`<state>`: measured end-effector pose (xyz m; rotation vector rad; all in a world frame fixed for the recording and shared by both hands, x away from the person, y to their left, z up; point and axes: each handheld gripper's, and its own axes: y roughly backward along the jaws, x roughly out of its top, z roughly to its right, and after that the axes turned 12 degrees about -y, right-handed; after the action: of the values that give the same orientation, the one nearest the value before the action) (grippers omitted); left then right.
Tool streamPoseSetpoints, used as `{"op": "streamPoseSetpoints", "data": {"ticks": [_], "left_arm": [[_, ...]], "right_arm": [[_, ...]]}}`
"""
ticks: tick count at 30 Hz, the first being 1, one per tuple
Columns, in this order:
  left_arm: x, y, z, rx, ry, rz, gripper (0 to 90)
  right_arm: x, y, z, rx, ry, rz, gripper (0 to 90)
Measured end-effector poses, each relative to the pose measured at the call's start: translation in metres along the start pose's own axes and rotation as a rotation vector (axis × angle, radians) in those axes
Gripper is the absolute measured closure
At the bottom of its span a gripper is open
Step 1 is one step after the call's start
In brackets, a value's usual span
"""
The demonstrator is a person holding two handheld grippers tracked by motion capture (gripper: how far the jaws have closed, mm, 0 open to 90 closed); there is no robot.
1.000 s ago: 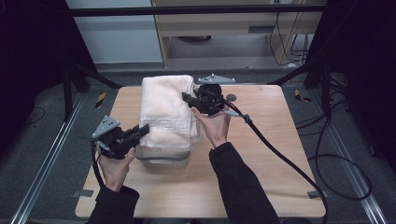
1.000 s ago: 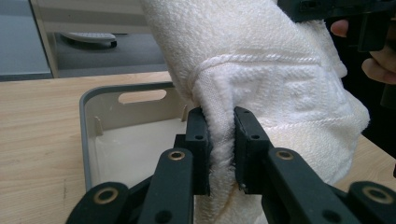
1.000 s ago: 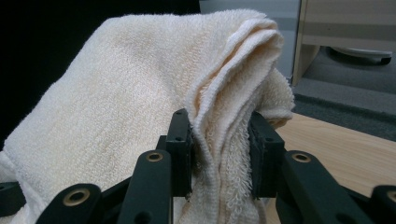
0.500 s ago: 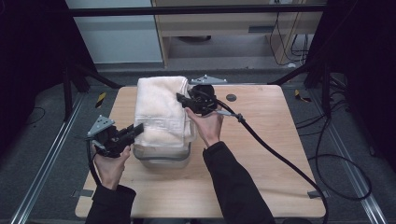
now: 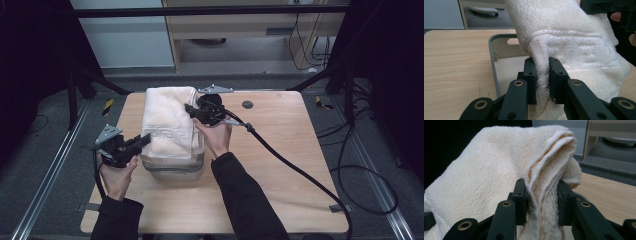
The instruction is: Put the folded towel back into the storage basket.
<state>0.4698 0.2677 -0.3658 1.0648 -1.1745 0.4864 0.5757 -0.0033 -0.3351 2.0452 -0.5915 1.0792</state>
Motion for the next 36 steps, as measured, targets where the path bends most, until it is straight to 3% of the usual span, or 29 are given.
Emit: {"op": "streamPoseSetpoints", "data": {"ticks": [19,36], "left_arm": [[-0.019,-0.021,-0.008,0.015,-0.004,-0.082,77.3],[-0.032,-0.038,-0.006,0.040,-0.036,-0.173,77.3]], "right_arm": [[-0.021,-0.028,0.009,-0.052,0.008,-0.058,66.1],[-0.043,-0.046,0.020,-0.091,0.003,-0.123,65.9]]}}
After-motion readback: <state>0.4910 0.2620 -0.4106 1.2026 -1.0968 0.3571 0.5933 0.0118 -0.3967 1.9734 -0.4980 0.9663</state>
